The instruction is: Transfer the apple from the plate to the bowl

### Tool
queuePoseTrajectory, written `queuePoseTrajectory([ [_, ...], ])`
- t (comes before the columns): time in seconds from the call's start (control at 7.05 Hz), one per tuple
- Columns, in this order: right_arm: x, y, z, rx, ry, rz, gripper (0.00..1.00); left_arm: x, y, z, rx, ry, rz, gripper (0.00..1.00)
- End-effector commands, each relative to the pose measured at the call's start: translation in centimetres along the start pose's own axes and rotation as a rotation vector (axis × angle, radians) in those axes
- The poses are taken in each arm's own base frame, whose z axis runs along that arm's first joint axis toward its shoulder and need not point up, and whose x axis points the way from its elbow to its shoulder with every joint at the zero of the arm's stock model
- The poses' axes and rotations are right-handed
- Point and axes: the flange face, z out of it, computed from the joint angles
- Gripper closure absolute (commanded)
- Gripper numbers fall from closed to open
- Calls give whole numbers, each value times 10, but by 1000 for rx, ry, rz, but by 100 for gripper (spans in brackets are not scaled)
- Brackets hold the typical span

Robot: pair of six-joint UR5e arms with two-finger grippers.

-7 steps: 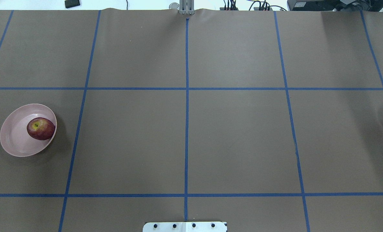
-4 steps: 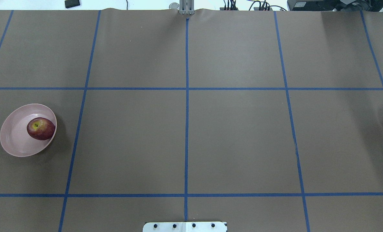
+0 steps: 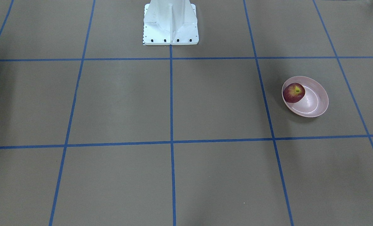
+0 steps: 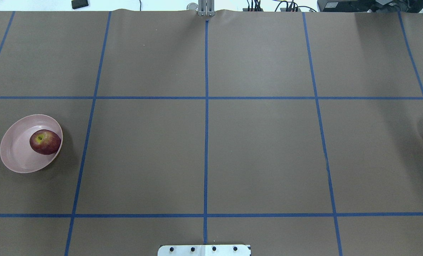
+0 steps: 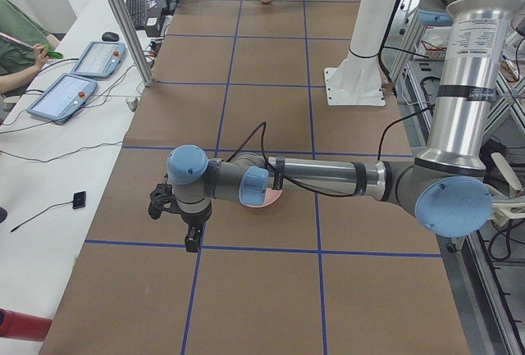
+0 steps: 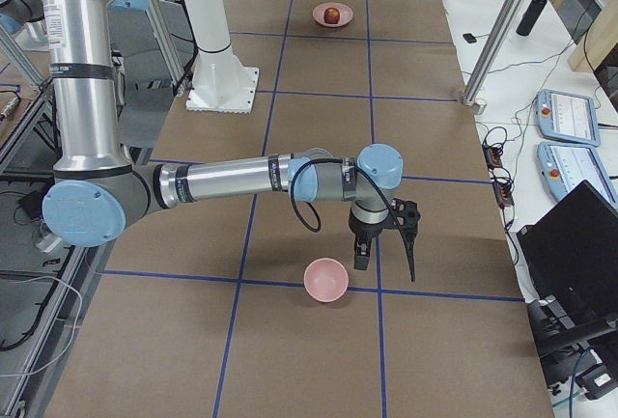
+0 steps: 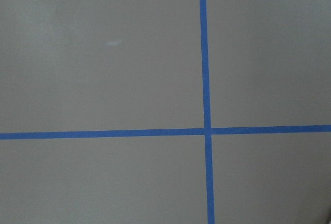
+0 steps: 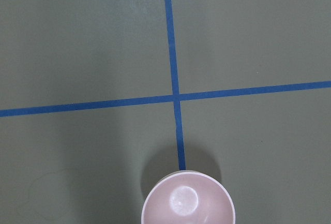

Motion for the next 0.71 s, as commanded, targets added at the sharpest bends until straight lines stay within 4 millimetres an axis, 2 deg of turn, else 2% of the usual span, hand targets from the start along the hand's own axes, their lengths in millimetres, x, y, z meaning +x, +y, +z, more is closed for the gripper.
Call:
queuePoseTrajectory([
  [0.0, 23, -1, 27, -11, 1, -16, 0, 3, 0, -2, 9, 8, 7, 2],
  [0.28, 59, 4, 79, 0, -105, -56, 0, 5, 0, -2, 11, 10, 9, 2],
  [0.43, 61, 6, 88, 0, -165, -62, 0, 7, -1, -5, 16, 10, 14, 2],
  [0.57, 67, 16, 97, -18, -174, -56, 0, 7, -1, -5, 16, 10, 14, 2],
])
